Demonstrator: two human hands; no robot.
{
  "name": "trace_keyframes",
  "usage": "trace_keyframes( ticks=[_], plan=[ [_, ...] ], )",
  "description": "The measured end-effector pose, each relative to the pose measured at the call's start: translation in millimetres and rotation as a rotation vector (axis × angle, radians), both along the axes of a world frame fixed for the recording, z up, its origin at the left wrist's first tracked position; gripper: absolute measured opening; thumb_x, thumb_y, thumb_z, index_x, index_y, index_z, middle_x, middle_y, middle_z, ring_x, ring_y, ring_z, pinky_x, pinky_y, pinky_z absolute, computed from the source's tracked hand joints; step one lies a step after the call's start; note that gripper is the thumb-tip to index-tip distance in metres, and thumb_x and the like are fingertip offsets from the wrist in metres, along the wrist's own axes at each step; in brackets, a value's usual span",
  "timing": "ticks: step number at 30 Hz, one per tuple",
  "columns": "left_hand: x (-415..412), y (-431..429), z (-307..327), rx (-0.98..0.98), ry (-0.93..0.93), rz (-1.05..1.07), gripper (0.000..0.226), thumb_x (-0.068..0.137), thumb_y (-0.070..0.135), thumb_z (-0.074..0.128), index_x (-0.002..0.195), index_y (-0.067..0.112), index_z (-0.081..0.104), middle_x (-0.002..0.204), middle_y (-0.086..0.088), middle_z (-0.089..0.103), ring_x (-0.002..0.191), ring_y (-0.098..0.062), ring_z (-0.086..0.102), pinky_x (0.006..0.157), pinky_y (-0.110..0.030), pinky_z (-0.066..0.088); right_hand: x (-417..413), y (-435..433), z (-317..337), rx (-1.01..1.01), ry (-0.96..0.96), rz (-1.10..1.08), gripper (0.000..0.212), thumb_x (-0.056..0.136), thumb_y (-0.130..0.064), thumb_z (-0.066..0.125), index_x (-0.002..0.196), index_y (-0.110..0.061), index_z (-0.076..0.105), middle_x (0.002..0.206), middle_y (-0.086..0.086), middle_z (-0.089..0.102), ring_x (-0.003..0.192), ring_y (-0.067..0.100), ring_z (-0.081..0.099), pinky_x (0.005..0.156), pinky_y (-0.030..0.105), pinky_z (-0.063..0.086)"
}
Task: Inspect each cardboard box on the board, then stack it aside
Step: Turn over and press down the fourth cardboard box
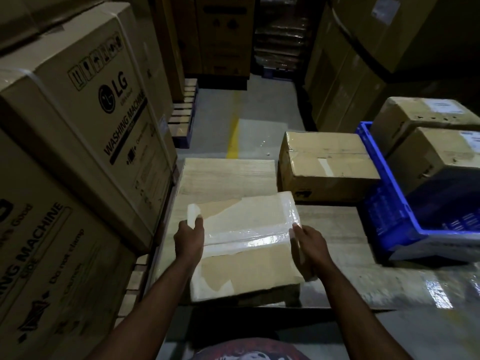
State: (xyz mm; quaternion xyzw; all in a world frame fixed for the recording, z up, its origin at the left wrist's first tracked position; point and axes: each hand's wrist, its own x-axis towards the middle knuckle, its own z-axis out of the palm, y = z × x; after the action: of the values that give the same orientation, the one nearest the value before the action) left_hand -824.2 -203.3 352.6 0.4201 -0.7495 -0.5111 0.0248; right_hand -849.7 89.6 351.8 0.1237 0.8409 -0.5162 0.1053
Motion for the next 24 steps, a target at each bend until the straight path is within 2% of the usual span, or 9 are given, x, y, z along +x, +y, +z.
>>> trace_keyframes(
  ticks=[3,5,8,12,15,16,18,21,24],
  plan=[
    [5,11,16,0.012,0.102,-0.007,0.057,0.097,0.055,0.050,0.130,0.010,0.049,0.121,-0.010,0.060,0.096,-0.024,0.055,0.080,-0.034,0.043,-3,8,12,-0.029,0.030,-0.075,0.041,0.100,-0.057,0.048,0.098,-0.021,0.069,0.099,0.002,0.070,0.093,0.022,0.066,0.083,0.043,0.057],
    [6,16,31,0.010,0.179,-0.012,0.054,0.099,0.055,0.048,0.127,0.009,0.047,0.114,-0.004,0.054,0.094,-0.018,0.048,0.076,-0.030,0.037,-6,11,21,-0.074,0.026,-0.132,0.048,0.098,-0.063,0.044,0.101,-0.023,0.069,0.103,0.002,0.069,0.096,0.022,0.065,0.085,0.045,0.056],
    [6,15,44,0.003,0.260,-0.006,0.050,0.100,0.055,0.042,0.110,0.006,0.049,0.103,-0.010,0.056,0.089,-0.026,0.054,0.066,-0.033,0.034,-8,12,35,-0.128,0.023,-0.204,0.051,0.098,-0.069,0.035,0.106,-0.030,0.067,0.115,0.002,0.067,0.104,0.022,0.063,0.091,0.048,0.054],
    [12,17,51,0.026,0.295,0.021,0.037,0.105,0.047,0.036,0.106,0.013,0.047,0.106,-0.009,0.056,0.092,-0.023,0.052,0.074,-0.032,0.035,-2,9,44,-0.193,0.015,-0.258,0.046,0.095,-0.074,0.030,0.100,-0.042,0.062,0.126,0.002,0.062,0.115,0.026,0.059,0.101,0.054,0.050],
    [21,18,51,0.010,0.287,0.026,0.043,0.104,0.050,0.037,0.105,0.009,0.050,0.101,-0.007,0.057,0.090,-0.024,0.054,0.070,-0.032,0.037,5,6,41,-0.232,-0.035,-0.281,0.063,0.088,-0.083,0.034,0.117,-0.036,0.064,0.120,-0.002,0.061,0.112,0.028,0.060,0.098,0.052,0.052],
    [24,17,48,0.010,0.277,0.030,0.046,0.102,0.054,0.039,0.104,0.009,0.052,0.099,-0.007,0.059,0.089,-0.025,0.056,0.069,-0.034,0.041,7,6,38,-0.207,-0.051,-0.272,0.065,0.085,-0.085,0.036,0.108,-0.032,0.065,0.114,0.000,0.064,0.107,0.029,0.062,0.096,0.053,0.053],
    [32,13,43,0.040,0.270,0.043,0.045,0.091,0.063,0.043,0.096,0.019,0.052,0.096,-0.005,0.063,0.089,-0.027,0.062,0.076,-0.044,0.053,13,8,32,-0.162,-0.058,-0.242,0.073,0.077,-0.089,0.042,0.096,-0.022,0.066,0.104,0.006,0.067,0.099,0.031,0.064,0.091,0.057,0.055],
    [46,7,39,0.066,0.256,0.045,0.037,0.076,0.061,0.046,0.088,0.027,0.049,0.093,-0.002,0.063,0.091,-0.029,0.064,0.081,-0.055,0.055,21,14,21,-0.188,-0.044,-0.251,0.072,0.072,-0.080,0.052,0.100,-0.015,0.064,0.104,0.011,0.066,0.100,0.033,0.064,0.091,0.061,0.053],
    [57,4,36,0.049,0.267,0.010,0.027,0.078,0.050,0.047,0.095,0.030,0.051,0.099,0.001,0.064,0.095,-0.025,0.064,0.083,-0.054,0.056,34,14,17,-0.344,-0.021,-0.247,0.049,0.083,-0.065,0.060,0.107,-0.023,0.066,0.112,0.004,0.068,0.109,0.027,0.065,0.090,0.051,0.057]
  ],
)
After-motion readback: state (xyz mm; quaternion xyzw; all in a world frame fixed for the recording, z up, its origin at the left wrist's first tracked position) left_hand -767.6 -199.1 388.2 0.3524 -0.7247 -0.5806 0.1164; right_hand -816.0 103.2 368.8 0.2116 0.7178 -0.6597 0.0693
